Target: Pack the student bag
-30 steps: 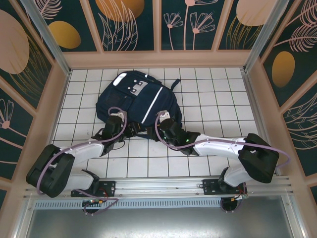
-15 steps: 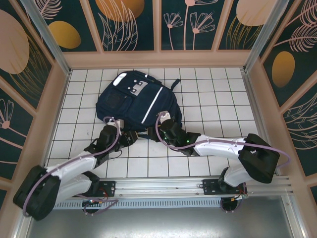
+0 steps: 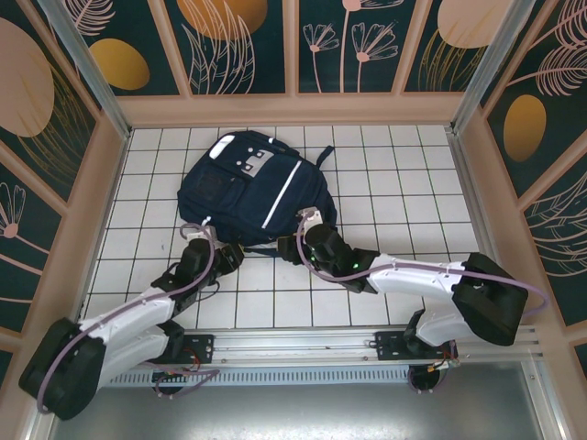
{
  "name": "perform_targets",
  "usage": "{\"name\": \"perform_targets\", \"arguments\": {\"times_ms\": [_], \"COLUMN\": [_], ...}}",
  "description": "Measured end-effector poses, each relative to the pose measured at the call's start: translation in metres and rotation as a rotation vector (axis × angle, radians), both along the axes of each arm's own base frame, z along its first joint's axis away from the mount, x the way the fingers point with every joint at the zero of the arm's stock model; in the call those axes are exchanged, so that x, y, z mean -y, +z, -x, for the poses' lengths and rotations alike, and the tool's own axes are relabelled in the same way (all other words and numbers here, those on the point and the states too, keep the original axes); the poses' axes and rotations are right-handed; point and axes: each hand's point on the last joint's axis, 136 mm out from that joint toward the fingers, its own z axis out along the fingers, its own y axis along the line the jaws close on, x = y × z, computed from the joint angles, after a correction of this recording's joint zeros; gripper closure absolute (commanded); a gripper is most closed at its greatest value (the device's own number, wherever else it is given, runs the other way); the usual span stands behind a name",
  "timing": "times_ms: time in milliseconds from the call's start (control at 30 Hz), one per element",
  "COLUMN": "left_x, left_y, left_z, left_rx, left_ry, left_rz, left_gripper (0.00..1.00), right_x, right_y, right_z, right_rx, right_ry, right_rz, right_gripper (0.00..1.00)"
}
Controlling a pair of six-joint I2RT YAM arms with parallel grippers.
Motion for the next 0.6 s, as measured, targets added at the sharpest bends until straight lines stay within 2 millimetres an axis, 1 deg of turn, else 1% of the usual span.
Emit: {"name": "perform_targets", "arguments": {"times_ms": [133,300,400,467,600], "left_x": [0.007,0.025,0.033,0.036,0.034], "left_y": [-0.021,-0.017,-0.015,-0.012,-0.007], "left_z": [0.0,-0.011,-0.015,-0.018,-0.025], "left_rx": [-0.047,-0.025,-0.02,-0.013,-0.008], "left_ry": [-0.038,-0.083,-0.1,-0.106,-0.082], "left_rz": [-0.024,0.019,0.026,0.022,-0.002], "left_gripper": [0.46,0.45,0.41,0.36,0.32], "right_x": [0.004,0.007,0.007,0.008,0.012], "right_y": [0.0,-0.004,-0.004,-0.005,-0.007], "right_z": [0.001,0.002,0.002,0.003,0.004], "right_rx": [0.001,0.0,0.0,0.0,-0.001], "right_ry": [-0.007,-0.012,-0.012,-0.013,-0.017], "right_rz": [-0.008,-0.002,-0.002,-0.002,0.0], "right_gripper": [0.49,0.49,0.49,0.49,0.49]}}
